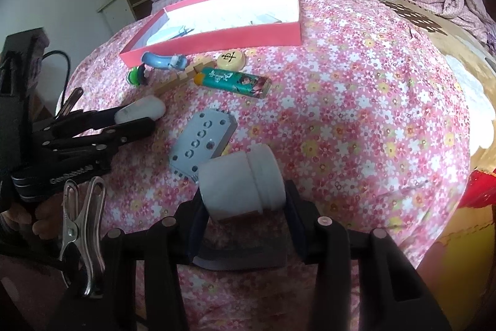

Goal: Organize rigid objects
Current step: 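Grasp the white earbud case with the left tool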

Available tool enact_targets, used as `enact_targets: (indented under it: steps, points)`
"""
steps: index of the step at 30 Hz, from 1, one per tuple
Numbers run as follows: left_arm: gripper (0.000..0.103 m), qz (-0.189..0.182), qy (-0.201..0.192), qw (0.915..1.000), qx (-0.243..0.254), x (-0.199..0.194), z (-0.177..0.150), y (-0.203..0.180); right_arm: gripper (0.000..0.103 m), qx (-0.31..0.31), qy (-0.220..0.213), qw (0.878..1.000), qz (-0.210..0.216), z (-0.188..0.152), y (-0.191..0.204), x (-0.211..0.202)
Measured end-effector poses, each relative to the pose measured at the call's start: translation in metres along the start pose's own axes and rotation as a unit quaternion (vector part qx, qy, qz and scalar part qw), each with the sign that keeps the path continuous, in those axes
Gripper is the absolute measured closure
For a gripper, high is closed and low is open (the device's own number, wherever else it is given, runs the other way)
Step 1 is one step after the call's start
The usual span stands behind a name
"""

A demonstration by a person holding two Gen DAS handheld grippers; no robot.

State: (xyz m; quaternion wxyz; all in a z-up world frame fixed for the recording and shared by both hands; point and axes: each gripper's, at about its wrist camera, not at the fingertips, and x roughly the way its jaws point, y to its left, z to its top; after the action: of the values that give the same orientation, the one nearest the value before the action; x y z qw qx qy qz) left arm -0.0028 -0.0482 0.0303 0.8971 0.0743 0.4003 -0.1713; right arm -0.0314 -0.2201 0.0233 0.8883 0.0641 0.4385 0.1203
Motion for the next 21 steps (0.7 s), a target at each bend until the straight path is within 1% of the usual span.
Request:
enact_targets:
  steps: [3,5,6,7,12,14,15,20,21]
  points:
    - [0.057,-0.003,-0.01,0.9998,-0.019,-0.009,0.004,0.01,0.057,-0.001,-0.003,1.0,0.0,0.003,0.001,0.0]
    - [0.063,-0.006,-0.014,0.9994,-0.031,-0.014,0.007,0.016,0.057,-0.005,-0.006,1.0,0.001,0.006,0.003,-0.001]
    - [0.075,-0.006,-0.017,0.9991,-0.039,-0.017,0.01,0.02,0.057,-0.008,-0.008,1.0,0.0,0.008,0.004,-0.003]
    - [0.075,-0.007,-0.018,0.9989,-0.043,-0.018,0.011,0.023,0.057,-0.011,-0.011,1.0,0.0,0.011,0.005,-0.003]
    - [0.074,-0.009,-0.015,0.9985,-0.051,-0.016,0.011,0.033,0.057,-0.017,-0.019,1.0,0.006,0.018,0.013,-0.005]
    - [0.07,-0.003,-0.014,0.9987,-0.048,-0.014,0.008,0.033,0.057,-0.02,-0.019,1.0,0.008,0.017,0.015,-0.004]
    - [0.066,-0.001,-0.009,0.9989,-0.045,-0.011,0.007,0.032,0.057,-0.021,-0.017,1.0,0.009,0.017,0.016,-0.003]
    - [0.056,-0.011,-0.001,0.9987,-0.051,-0.003,0.003,0.029,0.057,-0.015,-0.014,1.0,0.013,0.014,0.015,-0.002]
    - [0.051,-0.012,0.003,0.9986,-0.051,0.0,0.002,0.028,0.057,-0.013,-0.013,1.0,0.014,0.014,0.015,-0.002]
